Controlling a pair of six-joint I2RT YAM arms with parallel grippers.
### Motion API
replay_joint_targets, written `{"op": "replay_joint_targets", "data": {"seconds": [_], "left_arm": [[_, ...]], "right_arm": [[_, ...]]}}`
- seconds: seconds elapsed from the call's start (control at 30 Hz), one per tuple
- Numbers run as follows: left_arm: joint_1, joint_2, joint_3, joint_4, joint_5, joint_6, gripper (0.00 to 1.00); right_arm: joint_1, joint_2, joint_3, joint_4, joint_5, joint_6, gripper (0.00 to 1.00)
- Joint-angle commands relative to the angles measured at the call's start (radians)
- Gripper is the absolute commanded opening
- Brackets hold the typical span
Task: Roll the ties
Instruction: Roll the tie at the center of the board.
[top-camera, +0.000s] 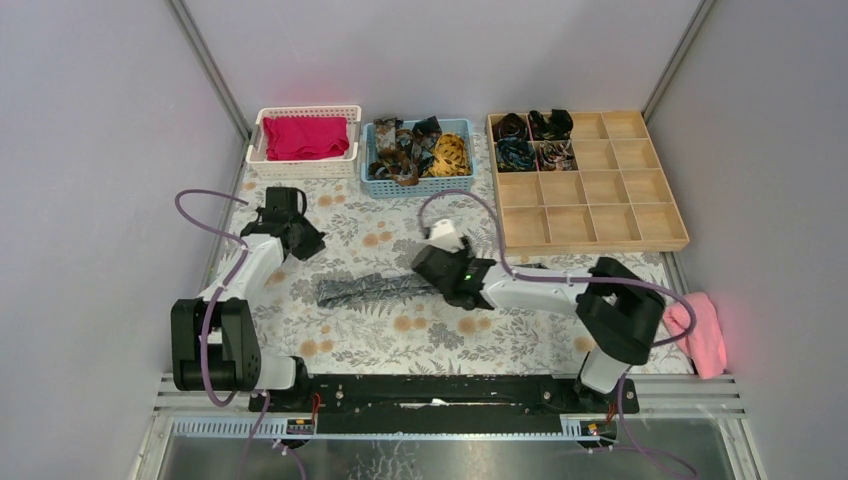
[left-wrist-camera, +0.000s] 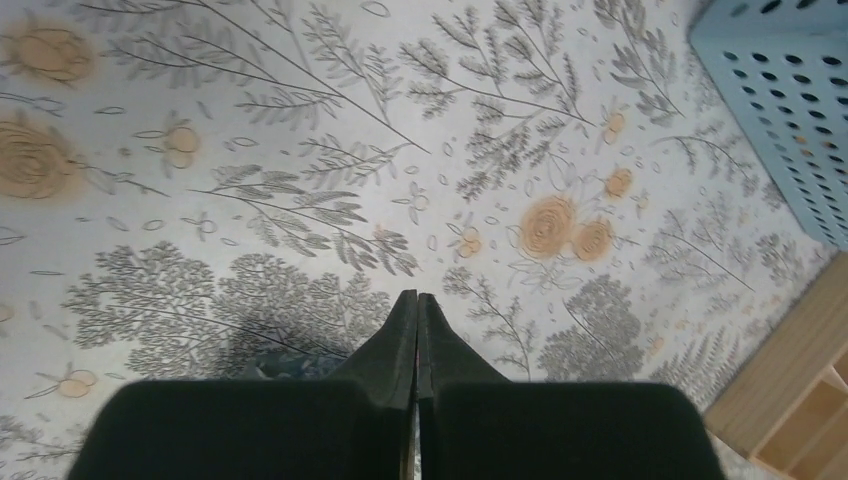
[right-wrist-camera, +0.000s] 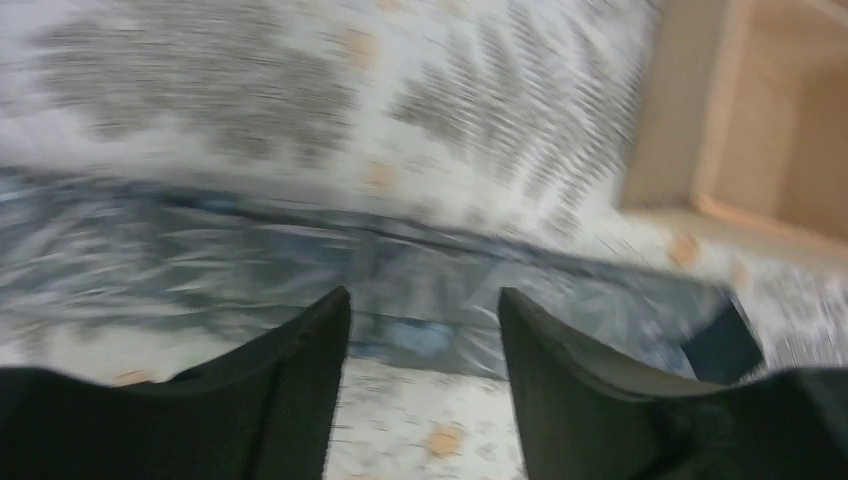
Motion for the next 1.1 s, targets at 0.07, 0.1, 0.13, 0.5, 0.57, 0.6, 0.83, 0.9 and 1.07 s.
{"op": "replay_joint_targets", "data": {"seconds": [0.07,0.1,0.13,0.5,0.57,0.6,0.83,0.9,1.07], "left_arm": [[-0.019,0.007,0.011,0.121,0.076,0.009,0.0],[-0.047,0.007,0.013,0.121,0.051,0.015,0.0],[-0.071,0.008,0.015,0.117,0.021,0.019,0.0],[-0.294,-0.045,0.025,0.114,-0.204,0.038,0.0],[-0.32,-0.06,0.029,0.118,-0.212,0.049,0.0],[-0.328,-0.069,0.032,0.117,-0.215,0.055,0.0],[-0.338,-0.12,0.015,0.121,-0.219,0.07,0.0],[-0.342,-0.129,0.006,0.124,-0.222,0.072,0.0],[-0.354,-0.146,-0.01,0.136,-0.23,0.08,0.0]], "right_arm": [[-0.131,-0.227,-0.183,-0.231,0.123,0.361,0.7],[-0.15,-0.261,-0.215,-0.234,0.123,0.39,0.71],[-0.17,-0.3,-0.244,-0.238,0.119,0.421,0.71],[-0.422,-0.596,-0.478,-0.34,0.017,0.71,0.67],[-0.483,-0.612,-0.498,-0.363,-0.014,0.726,0.67],[-0.508,-0.623,-0.51,-0.364,-0.036,0.727,0.66],[-0.644,-0.649,-0.619,-0.206,-0.187,0.712,0.64],[-0.657,-0.645,-0.639,-0.151,-0.192,0.711,0.63],[-0.664,-0.674,-0.696,-0.031,-0.215,0.727,0.61]]}}
